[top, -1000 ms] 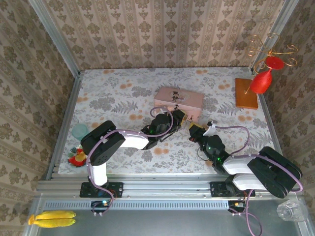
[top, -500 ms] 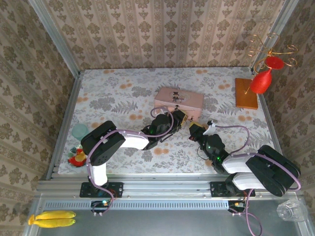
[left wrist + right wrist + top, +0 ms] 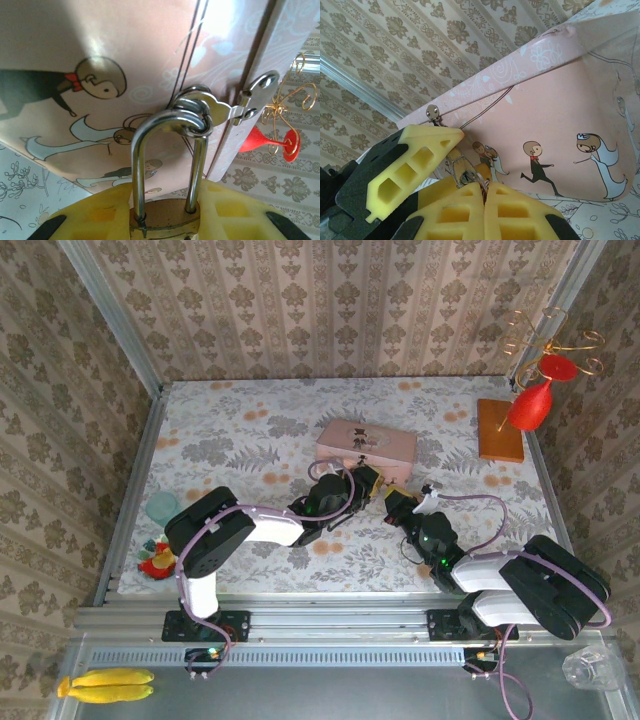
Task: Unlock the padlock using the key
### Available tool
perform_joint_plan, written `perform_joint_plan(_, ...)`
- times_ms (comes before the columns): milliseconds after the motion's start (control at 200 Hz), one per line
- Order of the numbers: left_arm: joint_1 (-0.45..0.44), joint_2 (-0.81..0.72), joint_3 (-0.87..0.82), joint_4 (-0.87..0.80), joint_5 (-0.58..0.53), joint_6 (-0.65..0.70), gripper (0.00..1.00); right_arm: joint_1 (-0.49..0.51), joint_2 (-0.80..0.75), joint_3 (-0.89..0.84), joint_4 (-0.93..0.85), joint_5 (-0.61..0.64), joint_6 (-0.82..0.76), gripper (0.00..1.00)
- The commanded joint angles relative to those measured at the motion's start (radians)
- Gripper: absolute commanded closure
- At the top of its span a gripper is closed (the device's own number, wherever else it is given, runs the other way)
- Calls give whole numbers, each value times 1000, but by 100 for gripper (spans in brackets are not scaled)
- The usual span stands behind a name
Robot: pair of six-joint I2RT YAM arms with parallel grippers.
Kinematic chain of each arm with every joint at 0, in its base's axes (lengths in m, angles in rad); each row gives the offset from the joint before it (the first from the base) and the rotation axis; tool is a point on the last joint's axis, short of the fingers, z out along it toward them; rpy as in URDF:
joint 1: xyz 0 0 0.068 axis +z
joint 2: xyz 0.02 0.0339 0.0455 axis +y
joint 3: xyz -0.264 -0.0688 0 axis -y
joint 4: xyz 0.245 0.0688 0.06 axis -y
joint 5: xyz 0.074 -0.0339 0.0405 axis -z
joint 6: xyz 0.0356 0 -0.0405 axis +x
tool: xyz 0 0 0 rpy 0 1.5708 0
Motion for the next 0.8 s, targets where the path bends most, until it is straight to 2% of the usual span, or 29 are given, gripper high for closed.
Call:
perform_joint_plan(0, -21, -45, 17, 146, 15, 1, 100, -8, 8, 21, 36, 15, -19, 100)
perform_joint_plan(455, -35, -38, 41, 134, 30, 6, 100, -9, 65, 34, 84, -25, -17, 100)
perform_joint_plan(790, -41, -45, 44, 86, 43, 26, 100, -22, 76, 82, 30, -93, -5, 100)
